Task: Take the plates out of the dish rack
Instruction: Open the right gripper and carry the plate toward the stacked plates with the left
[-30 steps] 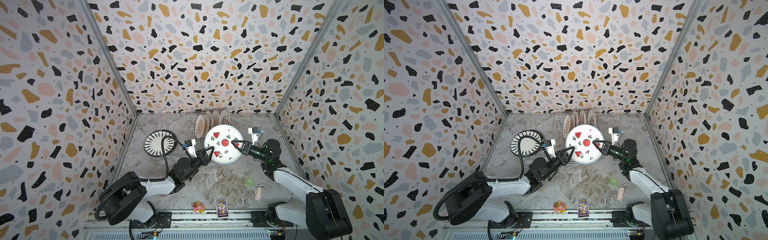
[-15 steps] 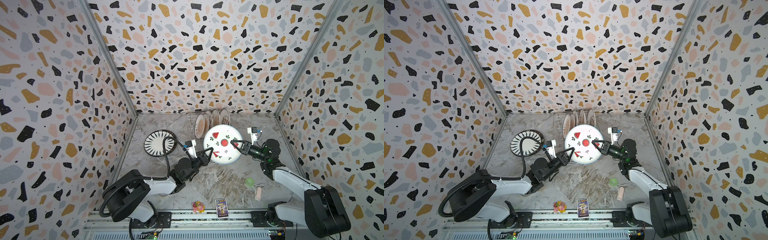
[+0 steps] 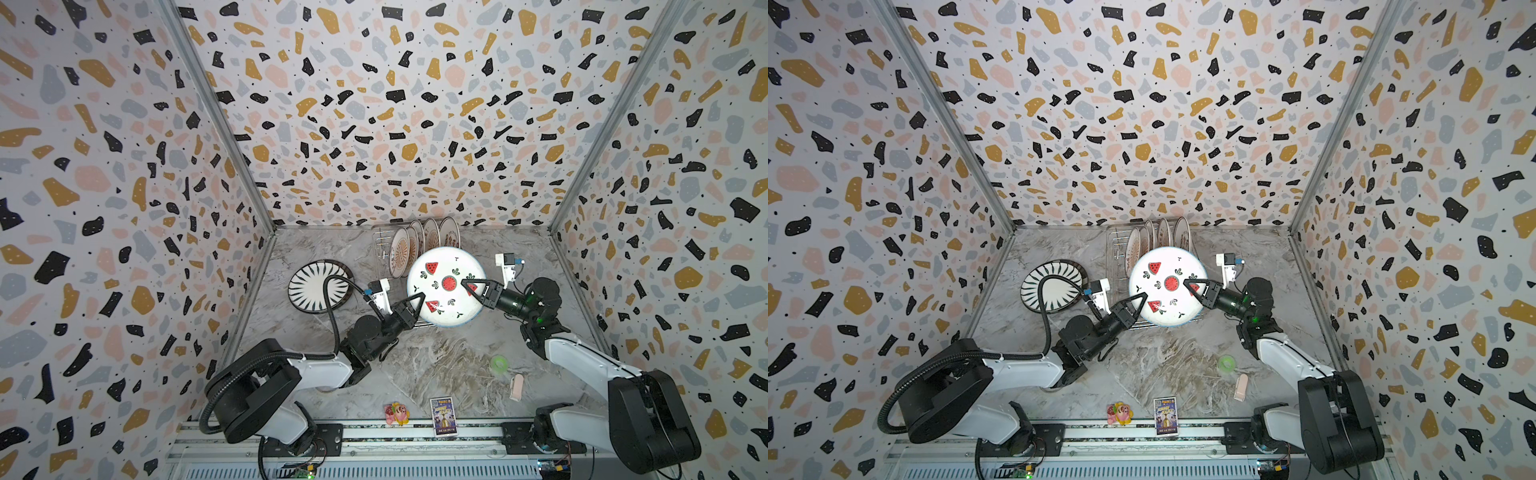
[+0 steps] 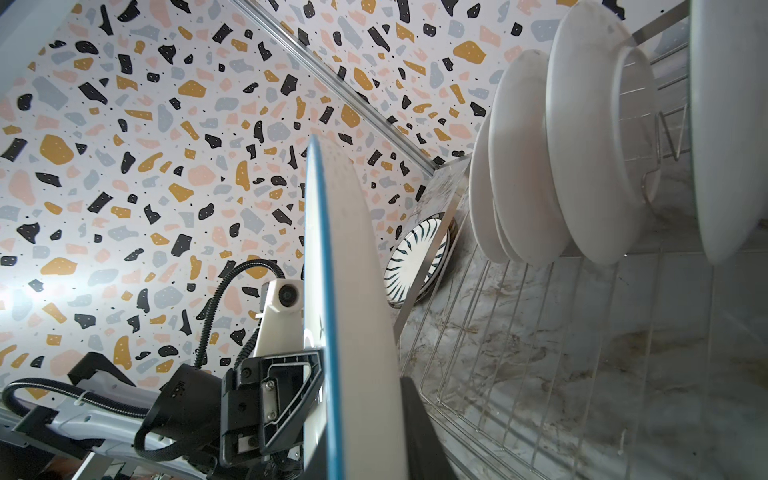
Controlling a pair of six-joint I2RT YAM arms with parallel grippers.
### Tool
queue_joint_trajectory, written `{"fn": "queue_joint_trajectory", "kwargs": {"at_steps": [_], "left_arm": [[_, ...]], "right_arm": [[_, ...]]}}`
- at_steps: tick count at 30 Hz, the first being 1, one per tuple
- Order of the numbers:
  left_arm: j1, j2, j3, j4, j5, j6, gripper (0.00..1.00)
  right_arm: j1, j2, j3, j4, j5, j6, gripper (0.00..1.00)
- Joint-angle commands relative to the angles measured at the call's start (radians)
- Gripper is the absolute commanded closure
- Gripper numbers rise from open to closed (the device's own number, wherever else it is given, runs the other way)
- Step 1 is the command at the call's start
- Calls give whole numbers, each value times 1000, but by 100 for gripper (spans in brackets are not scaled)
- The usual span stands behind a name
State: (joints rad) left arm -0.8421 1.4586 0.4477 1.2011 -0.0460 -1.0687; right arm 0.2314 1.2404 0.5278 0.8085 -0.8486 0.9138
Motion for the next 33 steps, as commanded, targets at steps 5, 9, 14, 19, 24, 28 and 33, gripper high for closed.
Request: {"fn": "queue_joint_trajectory", "kwargs": {"at_steps": [5, 9, 14, 19, 24, 28, 33], "left_arm": [[-9, -24, -2, 51, -58, 24, 100], [-9, -38, -30, 84, -96, 5, 100], [-9, -51, -34, 76, -103, -9, 100], [-3, -83, -64, 97, -144, -25, 100], [7, -121, -82, 92, -146, -16, 100], [30, -170, -98, 63, -147, -12, 100], [79, -214, -135, 55, -118, -24, 100]], "right_arm": [[22, -35, 38, 1, 2, -74, 56], [23, -31, 41, 1, -4, -73, 41], [25, -30, 37, 0, 2, -81, 29], [26, -21, 29, -19, 21, -105, 13], [29, -13, 40, -43, 44, -125, 1], [50, -21, 47, -66, 84, -159, 1], [79, -44, 78, -183, 201, -244, 1]]}}
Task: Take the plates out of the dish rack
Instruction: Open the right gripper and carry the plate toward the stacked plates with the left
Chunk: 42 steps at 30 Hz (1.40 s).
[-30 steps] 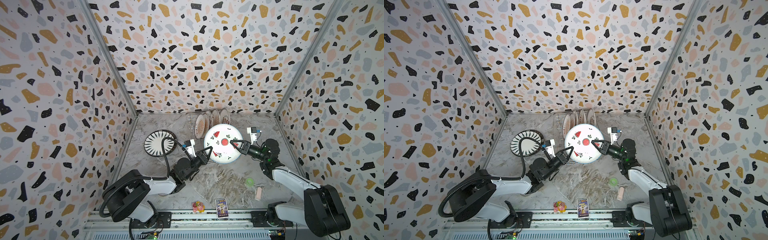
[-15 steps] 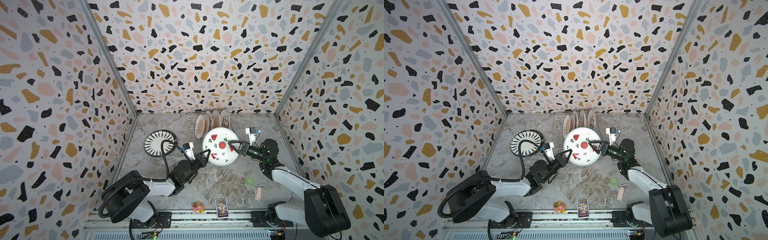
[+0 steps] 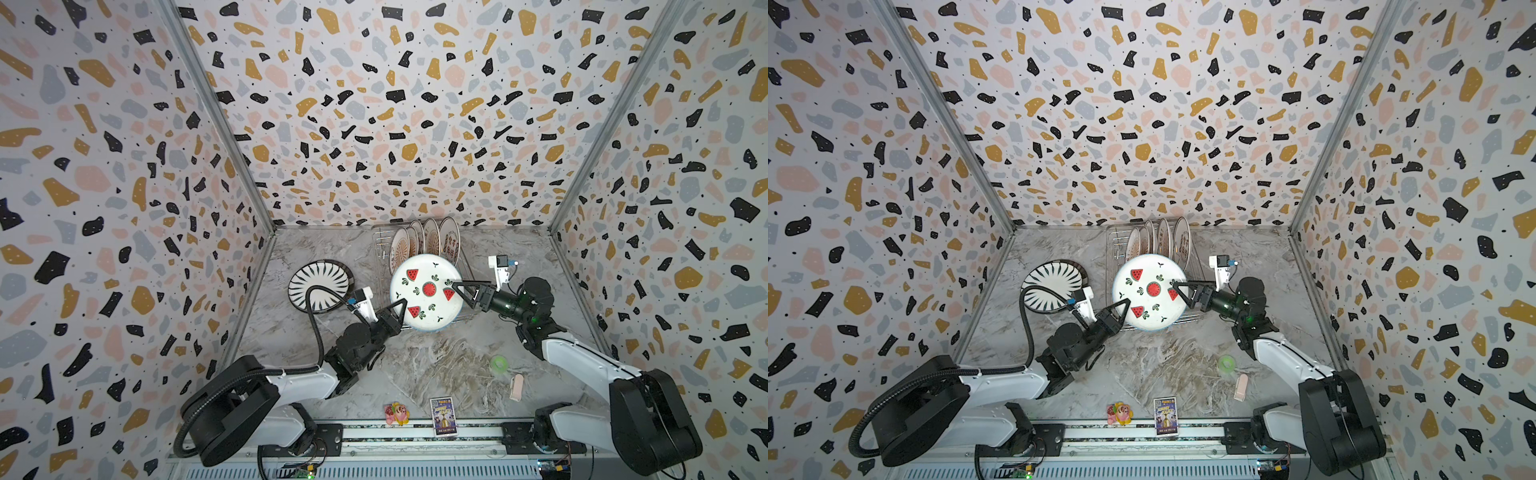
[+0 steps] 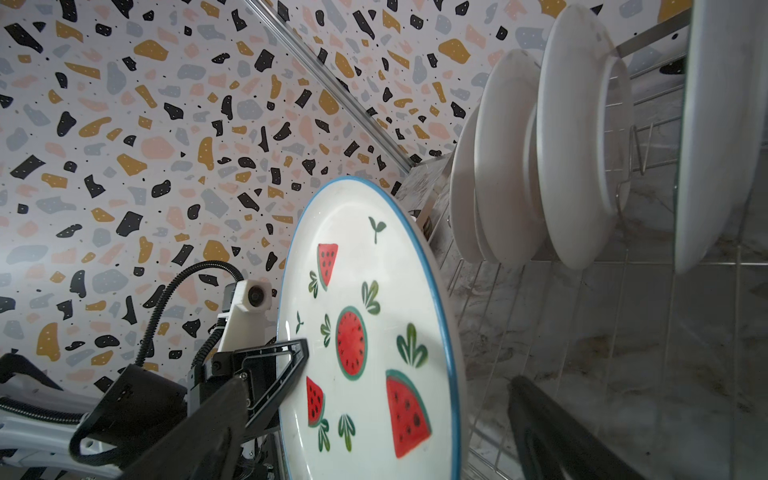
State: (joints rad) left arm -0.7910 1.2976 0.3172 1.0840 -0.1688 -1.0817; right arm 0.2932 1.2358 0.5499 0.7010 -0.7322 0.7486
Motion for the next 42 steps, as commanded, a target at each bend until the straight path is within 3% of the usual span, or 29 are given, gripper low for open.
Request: {"fn": "queue_joint_trajectory", "kwargs": {"at_steps": [1, 12, 22, 27, 37, 42], "left_arm": [[39, -60, -13, 175, 14, -16, 100], [141, -159, -63, 120, 46, -17, 100], [328, -253, -106, 66, 147, -64, 100], [448, -294, -138, 42, 182, -83, 100], [702, -359, -201, 30, 291, -144, 100], [768, -367, -213, -21, 244, -126, 100]], "right_arm": [[21, -44, 58, -82, 102, -88, 1], [122, -56, 73, -77, 307, -158, 1], [275, 17, 162, -39, 406, -270, 1], [435, 111, 311, -172, 569, -401, 1], [627, 320, 512, -229, 672, -570, 2], [674, 431, 630, -298, 703, -595, 1]]}}
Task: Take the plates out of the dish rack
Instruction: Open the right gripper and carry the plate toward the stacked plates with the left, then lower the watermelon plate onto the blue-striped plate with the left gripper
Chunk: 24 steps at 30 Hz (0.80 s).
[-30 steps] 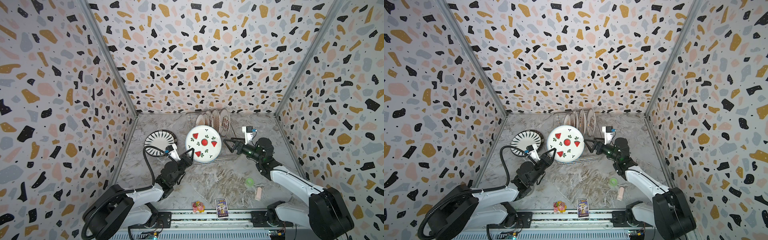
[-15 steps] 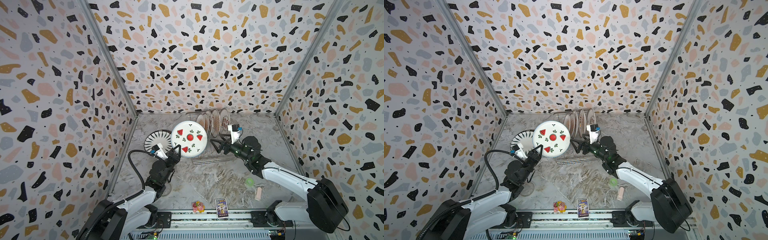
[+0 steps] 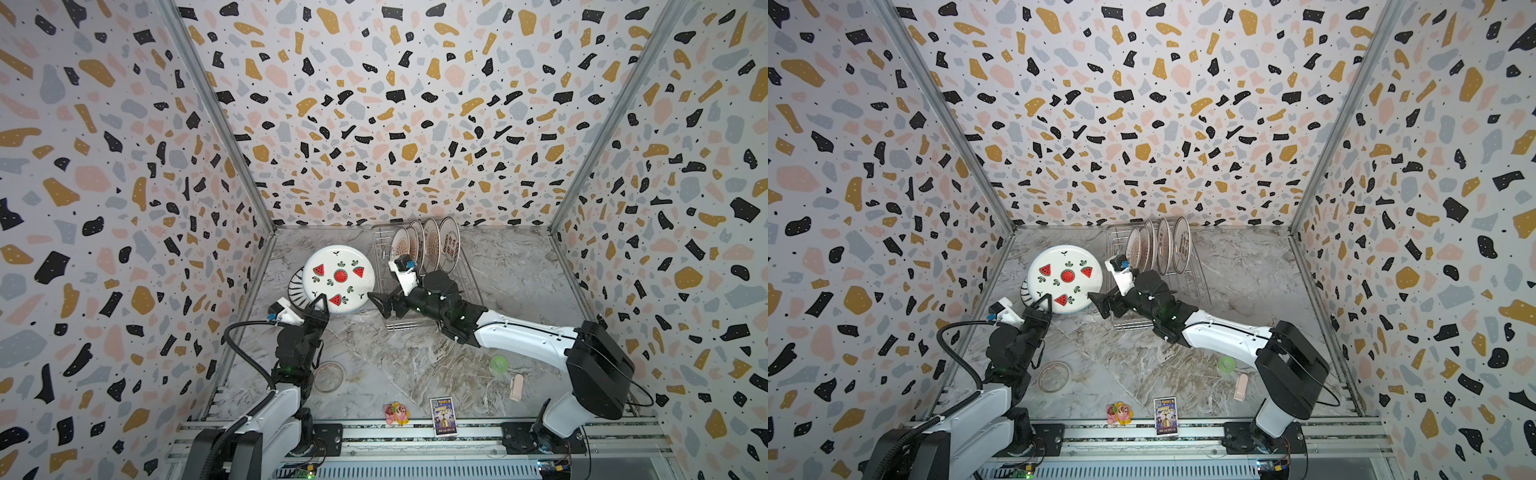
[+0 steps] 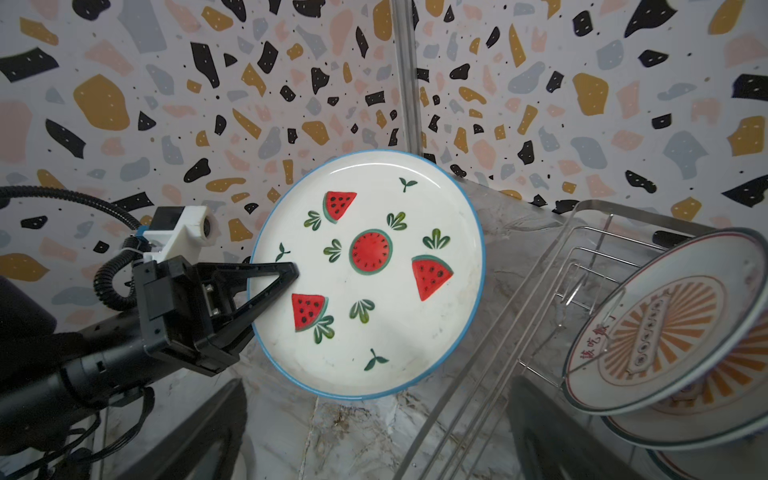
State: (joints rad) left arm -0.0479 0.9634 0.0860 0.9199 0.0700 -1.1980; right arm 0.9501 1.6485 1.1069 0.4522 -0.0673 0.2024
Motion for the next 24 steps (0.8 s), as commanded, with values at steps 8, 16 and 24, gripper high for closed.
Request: {"fn": "queue_joint_trajectory", "kwargs": {"at_steps": [8, 16, 24], "left_arm": [[143, 43, -13, 196, -25, -48, 100], [172, 201, 20, 261, -35, -65, 100], [171, 286, 48, 276, -76, -57, 100]], "right_arm": [[41, 171, 223, -104, 26, -57, 0], [39, 341, 432, -204, 17, -86, 1], [32, 458, 572, -296, 34, -110, 1]]}}
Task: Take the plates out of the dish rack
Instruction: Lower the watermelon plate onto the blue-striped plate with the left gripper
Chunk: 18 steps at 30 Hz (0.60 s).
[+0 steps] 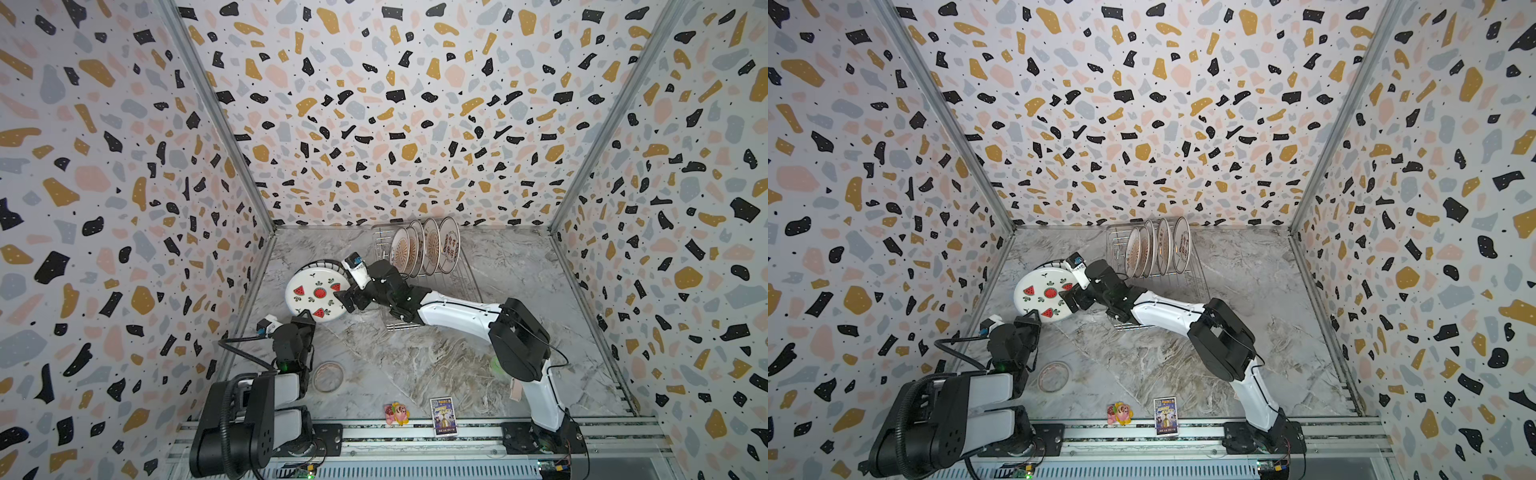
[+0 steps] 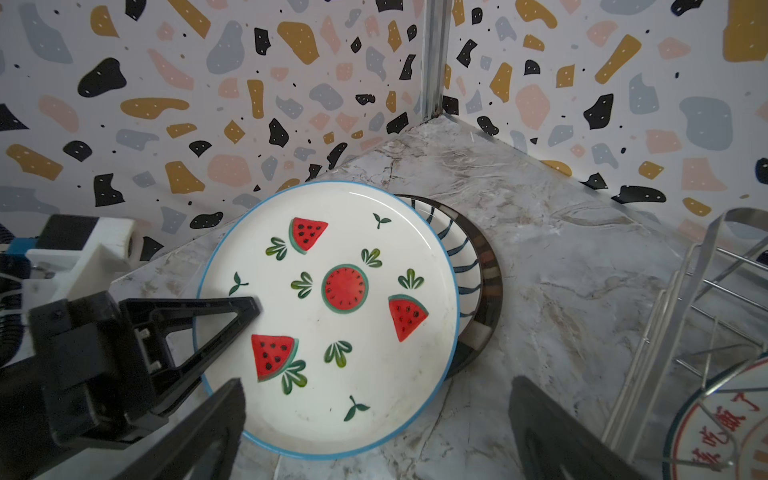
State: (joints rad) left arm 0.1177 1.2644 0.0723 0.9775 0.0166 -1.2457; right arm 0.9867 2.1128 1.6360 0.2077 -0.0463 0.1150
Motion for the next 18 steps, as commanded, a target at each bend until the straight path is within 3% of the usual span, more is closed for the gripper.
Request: {"fn": "queue_joint_trajectory", "kwargs": {"at_steps": [1, 18], "left_arm": [[6, -19, 69, 195, -37, -10, 100], [-3, 32, 161, 49, -227, 8, 100]], "right_arm": [[-6, 0, 48, -53, 10, -23, 1], [-22, 66, 107, -42, -49, 6, 4]]}}
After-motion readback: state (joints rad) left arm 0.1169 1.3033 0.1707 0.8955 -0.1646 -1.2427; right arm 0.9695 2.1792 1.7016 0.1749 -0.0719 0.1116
